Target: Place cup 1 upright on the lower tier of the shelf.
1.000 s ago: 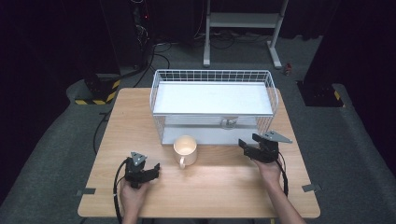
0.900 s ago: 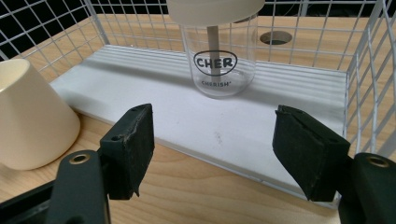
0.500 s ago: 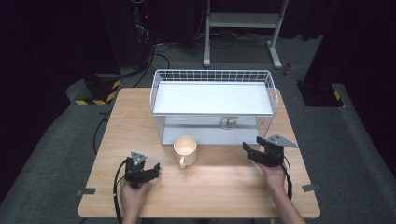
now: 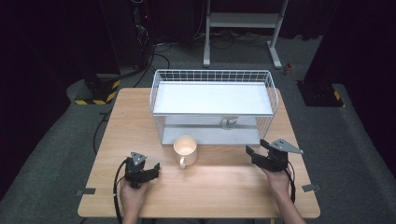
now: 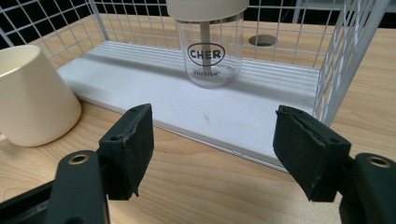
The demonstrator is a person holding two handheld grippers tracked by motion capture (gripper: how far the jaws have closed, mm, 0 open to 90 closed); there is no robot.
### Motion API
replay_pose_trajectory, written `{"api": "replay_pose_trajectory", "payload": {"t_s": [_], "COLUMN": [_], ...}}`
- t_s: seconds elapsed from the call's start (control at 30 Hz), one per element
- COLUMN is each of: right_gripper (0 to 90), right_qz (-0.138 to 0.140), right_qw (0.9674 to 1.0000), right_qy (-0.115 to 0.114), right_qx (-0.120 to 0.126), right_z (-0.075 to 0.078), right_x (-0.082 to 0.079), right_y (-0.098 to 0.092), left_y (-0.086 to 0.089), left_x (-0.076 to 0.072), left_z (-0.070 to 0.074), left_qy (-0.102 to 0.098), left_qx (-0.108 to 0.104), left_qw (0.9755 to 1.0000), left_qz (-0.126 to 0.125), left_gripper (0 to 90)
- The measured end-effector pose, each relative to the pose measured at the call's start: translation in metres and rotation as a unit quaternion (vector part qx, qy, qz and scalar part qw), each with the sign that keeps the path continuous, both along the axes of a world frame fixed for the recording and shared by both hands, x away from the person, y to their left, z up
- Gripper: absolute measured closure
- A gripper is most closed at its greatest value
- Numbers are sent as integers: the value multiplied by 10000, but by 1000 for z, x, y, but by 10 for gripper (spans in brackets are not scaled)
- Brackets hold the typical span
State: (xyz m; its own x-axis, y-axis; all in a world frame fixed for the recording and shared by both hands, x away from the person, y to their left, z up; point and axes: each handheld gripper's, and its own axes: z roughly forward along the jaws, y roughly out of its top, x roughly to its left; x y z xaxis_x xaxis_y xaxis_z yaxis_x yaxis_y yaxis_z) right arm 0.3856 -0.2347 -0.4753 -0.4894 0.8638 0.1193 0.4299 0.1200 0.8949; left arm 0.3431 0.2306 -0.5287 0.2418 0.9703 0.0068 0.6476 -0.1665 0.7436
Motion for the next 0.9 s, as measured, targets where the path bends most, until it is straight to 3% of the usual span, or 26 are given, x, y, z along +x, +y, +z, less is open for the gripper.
{"api": "replay_pose_trajectory", "payload": {"t_s": [0.3, 0.9], "right_gripper": [290, 290], "right_qz": [-34, -64], "right_qw": [9999, 9999], "right_qy": [-33, -89], "right_qx": [123, 112], "right_z": [0, -8], "right_x": [-8, -30], "right_y": [-6, -21], "left_y": [0, 0], "left_x": [0, -1], "left_z": [0, 0], "left_qy": [4, 12], "left_qx": [7, 5], "left_qw": [10000, 10000], "left_qz": [-7, 2], "left_gripper": [224, 224]}}
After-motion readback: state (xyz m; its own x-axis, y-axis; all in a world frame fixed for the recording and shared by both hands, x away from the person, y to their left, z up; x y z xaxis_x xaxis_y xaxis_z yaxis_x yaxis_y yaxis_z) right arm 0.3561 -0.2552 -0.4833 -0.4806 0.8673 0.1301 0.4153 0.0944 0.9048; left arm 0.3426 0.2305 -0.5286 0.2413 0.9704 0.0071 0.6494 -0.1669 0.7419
